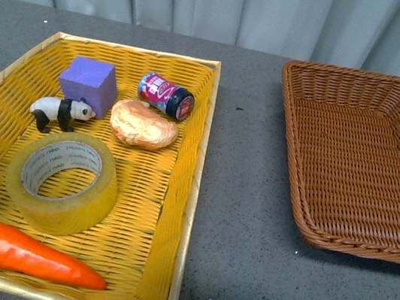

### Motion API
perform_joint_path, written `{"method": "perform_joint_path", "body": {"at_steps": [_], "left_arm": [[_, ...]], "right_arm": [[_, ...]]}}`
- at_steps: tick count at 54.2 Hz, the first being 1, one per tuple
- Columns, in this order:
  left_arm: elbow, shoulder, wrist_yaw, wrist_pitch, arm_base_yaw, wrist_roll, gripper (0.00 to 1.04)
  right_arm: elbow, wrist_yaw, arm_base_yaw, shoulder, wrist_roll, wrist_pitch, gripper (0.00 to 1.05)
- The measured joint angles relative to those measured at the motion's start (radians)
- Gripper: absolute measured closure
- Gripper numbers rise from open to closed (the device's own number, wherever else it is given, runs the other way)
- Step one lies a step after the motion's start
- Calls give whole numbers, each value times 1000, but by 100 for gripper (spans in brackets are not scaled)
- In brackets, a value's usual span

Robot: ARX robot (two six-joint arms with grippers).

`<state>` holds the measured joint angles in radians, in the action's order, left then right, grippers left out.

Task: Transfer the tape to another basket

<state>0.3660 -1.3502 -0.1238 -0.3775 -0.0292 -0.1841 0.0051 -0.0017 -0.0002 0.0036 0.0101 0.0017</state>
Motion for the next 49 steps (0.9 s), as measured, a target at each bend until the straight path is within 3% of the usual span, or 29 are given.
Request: {"method": "perform_joint_path", "body": {"at_steps": [18, 49], "left_arm": [[142, -333, 43, -11, 4, 3, 7], [188, -480, 62, -3, 56, 48, 7]], "right_arm": [[0, 0, 0, 0, 0, 0, 9], [0, 0, 0, 0, 0, 0, 9]]}}
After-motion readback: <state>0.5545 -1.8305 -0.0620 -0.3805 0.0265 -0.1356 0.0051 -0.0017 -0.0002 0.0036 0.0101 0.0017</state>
